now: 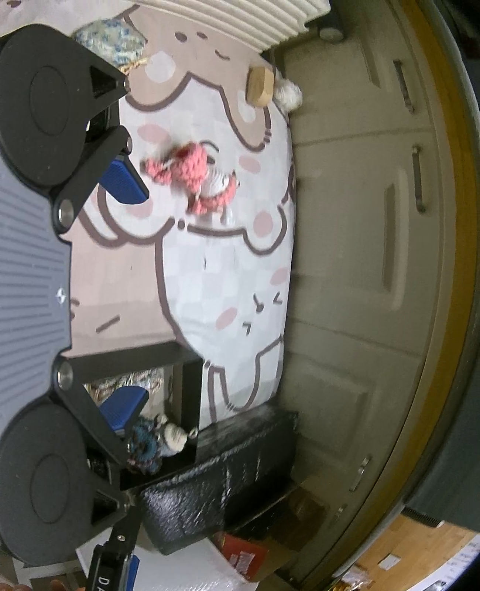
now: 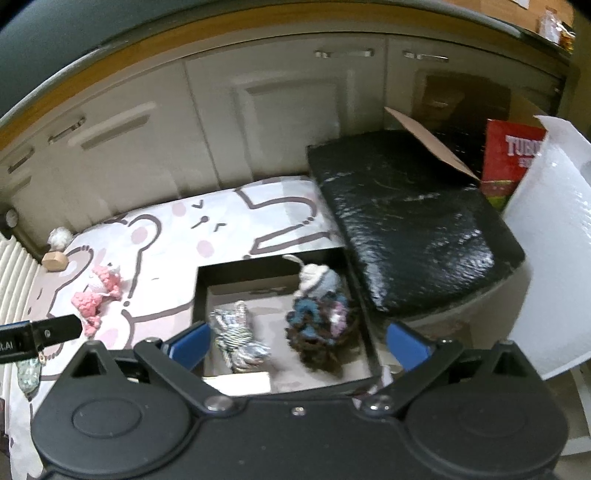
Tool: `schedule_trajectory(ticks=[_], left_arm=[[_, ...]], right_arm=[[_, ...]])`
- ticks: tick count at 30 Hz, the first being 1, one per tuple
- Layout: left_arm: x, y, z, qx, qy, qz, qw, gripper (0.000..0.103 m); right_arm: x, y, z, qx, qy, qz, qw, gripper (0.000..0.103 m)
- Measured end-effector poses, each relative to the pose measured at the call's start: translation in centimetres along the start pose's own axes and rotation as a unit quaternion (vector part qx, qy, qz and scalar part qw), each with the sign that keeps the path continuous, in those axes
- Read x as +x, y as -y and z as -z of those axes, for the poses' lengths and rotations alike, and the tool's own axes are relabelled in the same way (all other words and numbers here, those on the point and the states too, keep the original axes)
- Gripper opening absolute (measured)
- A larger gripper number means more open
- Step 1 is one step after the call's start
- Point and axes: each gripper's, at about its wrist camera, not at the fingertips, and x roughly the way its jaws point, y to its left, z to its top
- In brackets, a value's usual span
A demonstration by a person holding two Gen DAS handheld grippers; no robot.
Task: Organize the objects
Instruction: 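Withdraw both open tools from the box back over the mat, then reach the left tool to the blue floral pouch while the right tool reaches the pink crocheted bunny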
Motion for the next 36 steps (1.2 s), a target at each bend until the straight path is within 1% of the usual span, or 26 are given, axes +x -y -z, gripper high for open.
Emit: schedule_trajectory(ticks=[4,8,13,25,36], left_arm=[[-0.3,-1.8,0.0,-0.006,0.002,-0.012,0.9999,0.103],[-0.8,-3.7,0.0,-0.007,0.007,-0.028,0.9996,0.103],[-1.5,-6.4,0.0,-0.020,0.011,-0.043,0.9988,0.103],[-2.9,-12.5,0.0,-0.042,0.024,-0.084,0.9953,0.103],[-3.9,-16.8,0.4,-0.052,0.030,-0.107,0.9925,0.103]], right_arm=[[0.2,-1.8,-0.2,-0.014,0.005,-0.014,1.000,0.103],[0.9,-3.8,-0.4,-0.026,0.001,-0.025,0.999,0.103],[1.5,-6.4,-0.7,-0.042,0.001,-0.043,0.998,0.103],[2.1,-12.4,-0.9,-0.085,0.004,-0.088,0.992,0.103],[2.9,-17.1,-0.8,-0.107,0.005,-0.122,0.987,0.103]])
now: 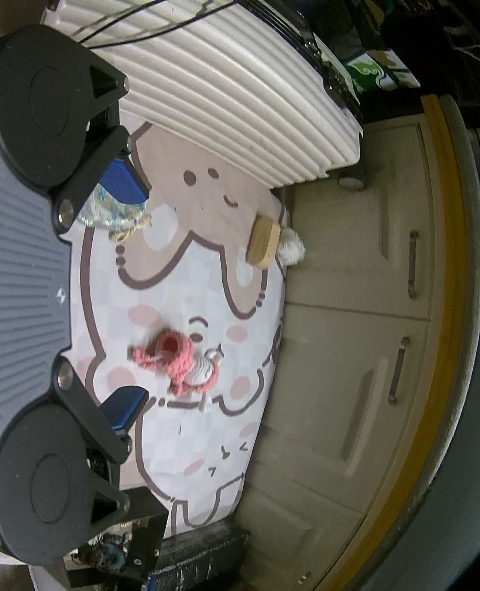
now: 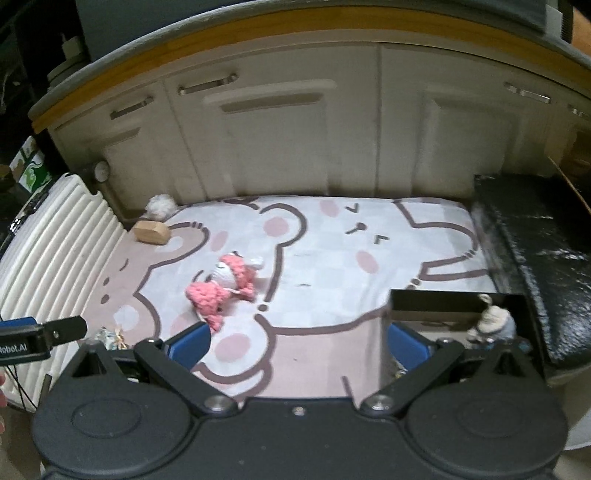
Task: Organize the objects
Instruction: 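Reach the left tool to the blue floral pouch while the right tool reaches the pink crocheted bunny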
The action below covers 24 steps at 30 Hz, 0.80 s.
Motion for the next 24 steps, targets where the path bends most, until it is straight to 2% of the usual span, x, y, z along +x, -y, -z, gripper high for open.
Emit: schedule_trajectory(ticks=[9,16,24], left_arm=[[1.1,-3.0,0.2,0.000,-0.006,-0.018,0.9998,0.103],[3.0,-5.4,0.5,0.003,-0.020,-0.051,0.9985,0.103],[5.4,-7.1,1.0,0.035,-0.031,-0.051,0.9976,0.103]], right_arm=[[2.5,-2.2,-0.7,0.018,-0.009,-0.026,0.999,0.103],[4.7,-3.6,-1.2,0.053,-0.002,-0.053,0.997,0.103],[8.5,-4.9,-1.6,0.098,-0.026,-0.081,0.992,0.103]])
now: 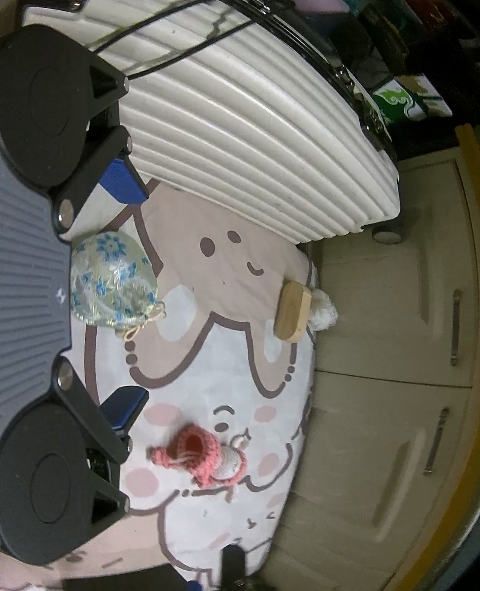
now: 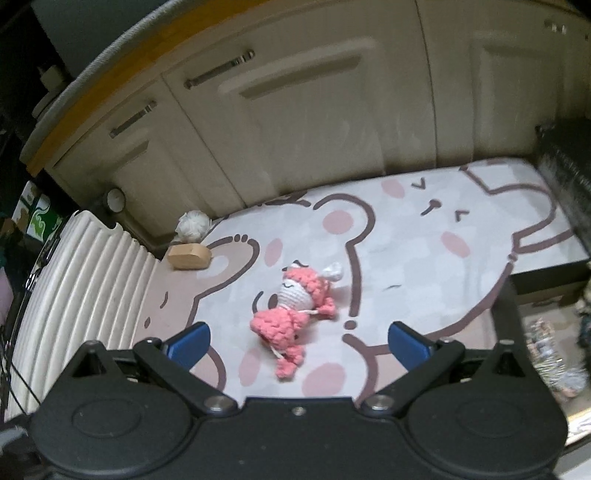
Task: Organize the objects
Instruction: 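Reach the left tool to the blue floral pouch while the right tool reaches the pink crocheted bunny, then close the left tool on the floral pouch while the right tool grasps the pink bunny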
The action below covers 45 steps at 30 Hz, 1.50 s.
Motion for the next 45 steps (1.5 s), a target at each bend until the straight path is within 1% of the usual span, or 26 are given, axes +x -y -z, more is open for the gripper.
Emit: schedule_trajectory(ticks=[5,8,9,11,12,15,16,21,25,28,32,35,36,37,39,41,45], left_arm=[[1.5,-0.2,0.6,0.036,-0.006,0.003,0.9993,0.103],[2.5,-0.3,0.9,0.047,-0.019,0.011,0.9986,0.103],[2.9,-0.3,1.0,0.050,-0.026,0.015,0.9983,0.103],[3.5,-0.4,1.2,0.054,-0.038,0.017,0.9977,0.103],[3.8,-0.4,1.3,0.057,-0.042,0.015,0.9974,0.103],[4.4,-0.5,1.5,0.067,-0.045,0.012,0.9966,0.103],[4.6,-0.5,1.5,0.069,-0.046,0.013,0.9965,0.103],[5.3,-0.3,1.5,0.085,-0.052,0.017,0.9949,0.103],[6.3,-0.1,1.6,0.098,-0.057,0.027,0.9931,0.103],[7.1,0.2,1.7,0.116,-0.062,0.027,0.9910,0.103],[8.4,0.1,1.7,0.130,-0.077,0.013,0.9884,0.097],[9.2,-0.3,1.8,0.127,-0.088,0.009,0.9880,0.096],[9.4,-0.3,1.8,0.125,-0.090,0.010,0.9879,0.096],[9.6,-0.4,1.8,0.123,-0.093,0.013,0.9880,0.096],[9.8,-0.5,1.8,0.116,-0.098,0.021,0.9882,0.096],[10.2,-0.4,1.8,0.108,-0.103,0.025,0.9884,0.096],[10.7,0.2,1.3,0.110,-0.103,0.011,0.9886,0.095]], right_arm=[[2.6,-0.1,0.0,0.039,-0.022,-0.011,0.999,0.103],[4.1,0.2,-0.3,0.084,-0.031,-0.011,0.996,0.103],[4.5,0.3,-0.4,0.098,-0.035,-0.019,0.994,0.102],[5.4,0.4,-0.5,0.125,-0.036,-0.033,0.991,0.095],[5.8,0.4,-0.5,0.140,-0.037,-0.036,0.989,0.089],[7.2,0.6,-0.4,0.179,-0.044,-0.045,0.982,0.086],[7.7,0.6,-0.4,0.187,-0.046,-0.045,0.980,0.082],[9.9,1.3,0.1,0.232,-0.053,-0.019,0.971,0.072],[11.3,2.4,0.2,0.272,-0.053,-0.018,0.961,0.069],[12.6,2.9,0.5,0.289,-0.066,-0.029,0.955,0.067],[14.1,2.5,0.8,0.291,-0.082,-0.033,0.953,0.064],[14.9,2.4,1.0,0.287,-0.081,-0.020,0.954,0.057],[15.0,2.5,1.0,0.286,-0.079,-0.015,0.955,0.052],[15.2,2.6,1.0,0.288,-0.076,-0.015,0.954,0.051],[15.3,2.8,0.9,0.291,-0.073,-0.023,0.954,0.051],[15.5,3.0,0.8,0.286,-0.077,-0.025,0.955,0.040],[15.4,3.3,0.7,0.279,-0.086,-0.041,0.956,0.034]])
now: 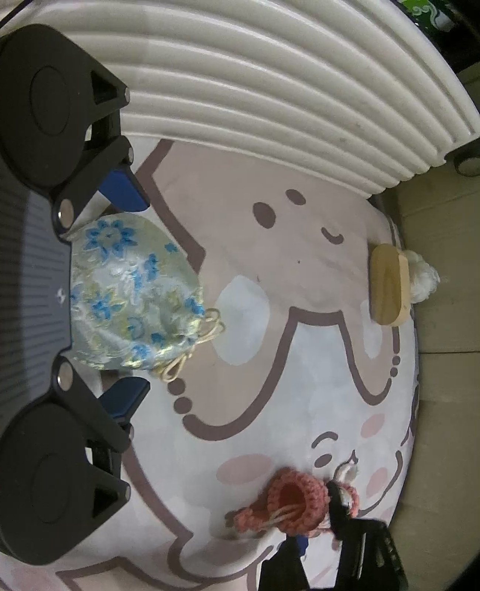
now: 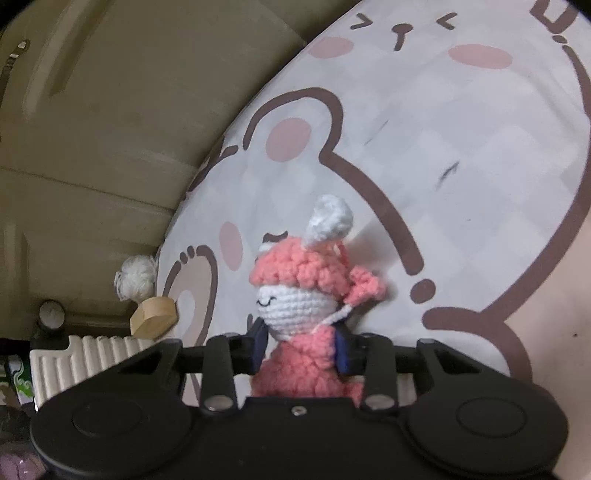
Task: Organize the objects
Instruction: 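Close the left tool on the floral pouch while the right tool grasps the pink bunny, then lift the floral pouch with the left tool while the right tool carries the bunny toward the box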
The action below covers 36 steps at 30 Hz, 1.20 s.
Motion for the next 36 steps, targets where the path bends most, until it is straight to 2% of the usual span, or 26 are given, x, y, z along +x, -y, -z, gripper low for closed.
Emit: schedule_trajectory(ticks=[3,10,13,21,24,26,27,28,33,35,36], left_arm=[[0.4,0.1,-0.2,0.001,-0.005,-0.001,1.0000,0.093],[0.4,-0.3,-0.5,-0.027,-0.024,-0.001,0.9994,0.069],[-0.1,-0.3,-0.6,-0.036,-0.024,0.002,0.9991,0.063],[-2.9,-0.1,-1.2,-0.068,0.009,0.032,0.9971,0.057],[-4.0,0.3,-1.5,-0.077,0.019,0.040,0.9961,0.043],[-4.7,0.5,-1.7,-0.080,0.025,0.042,0.9956,0.038],[-5.1,0.7,-1.7,-0.081,0.030,0.043,0.9954,0.032],[-5.5,0.8,-1.8,-0.083,0.034,0.043,0.9951,0.031],[-6.3,1.6,-1.8,-0.083,0.039,0.049,0.9946,0.032],[-5.7,2.1,-1.6,-0.073,0.028,0.044,0.9960,0.049],[-5.3,2.4,-1.6,-0.065,0.020,0.041,0.9968,0.066]], right_arm=[[-0.2,0.1,-0.2,-0.014,-0.020,-0.003,1.000,0.032],[-1.5,0.2,-0.5,-0.067,-0.050,0.008,0.996,0.032],[-1.9,0.0,-0.5,-0.093,-0.060,0.015,0.994,0.031],[-3.9,-1.2,0.0,-0.161,-0.055,0.018,0.985,0.031],[-4.8,-1.8,0.2,-0.181,-0.049,0.016,0.982,0.031],[-5.6,-2.0,0.4,-0.197,-0.045,0.017,0.979,0.031],[-6.1,-2.1,0.4,-0.206,-0.043,0.018,0.977,0.031],[-6.4,-2.2,0.5,-0.214,-0.041,0.019,0.976,0.031],[-8.5,-2.2,0.7,-0.247,-0.030,0.023,0.968,0.031],[-9.1,-2.2,0.8,-0.254,-0.027,0.024,0.966,0.031],[-9.5,-2.1,0.8,-0.258,-0.026,0.024,0.966,0.031]])
